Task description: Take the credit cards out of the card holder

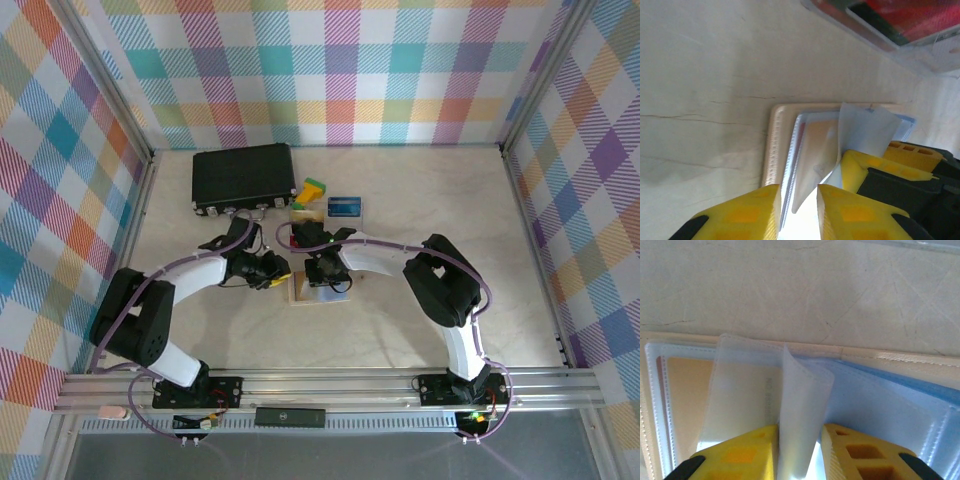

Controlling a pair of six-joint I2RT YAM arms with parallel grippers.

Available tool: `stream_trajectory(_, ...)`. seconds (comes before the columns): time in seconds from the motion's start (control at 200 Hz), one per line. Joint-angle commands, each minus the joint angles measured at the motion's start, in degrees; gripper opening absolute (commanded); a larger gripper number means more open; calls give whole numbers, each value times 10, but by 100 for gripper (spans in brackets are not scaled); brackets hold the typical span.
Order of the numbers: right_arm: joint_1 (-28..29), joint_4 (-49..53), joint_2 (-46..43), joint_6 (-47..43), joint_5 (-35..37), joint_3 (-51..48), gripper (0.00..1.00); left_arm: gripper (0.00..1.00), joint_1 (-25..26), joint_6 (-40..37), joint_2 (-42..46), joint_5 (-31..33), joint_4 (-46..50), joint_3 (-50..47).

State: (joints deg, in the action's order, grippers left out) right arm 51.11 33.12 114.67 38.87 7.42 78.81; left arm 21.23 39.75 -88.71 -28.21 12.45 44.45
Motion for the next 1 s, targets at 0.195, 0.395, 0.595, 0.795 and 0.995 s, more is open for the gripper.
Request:
stream_trajectory(0.195, -1, 13, 16, 12, -20, -31, 27, 13, 27, 17, -52, -37, -50, 21)
stream_trajectory(0.395, -1, 11, 10, 13, -18, -32, 27, 9, 35, 19, -80, -37, -57, 27)
stream_trajectory(0.595, -1, 15, -19, 5, 4, -32, 31, 7, 35, 10, -103, -3, -15, 22)
stream_trajectory(0.795, -8, 32, -52, 13, 47, -38, 34, 7, 35, 7, -122, 3, -5, 17)
stream_trajectory(0.995, -25, 23, -98, 47, 84, -92, 35, 8, 35, -10, -114, 3, 15, 32)
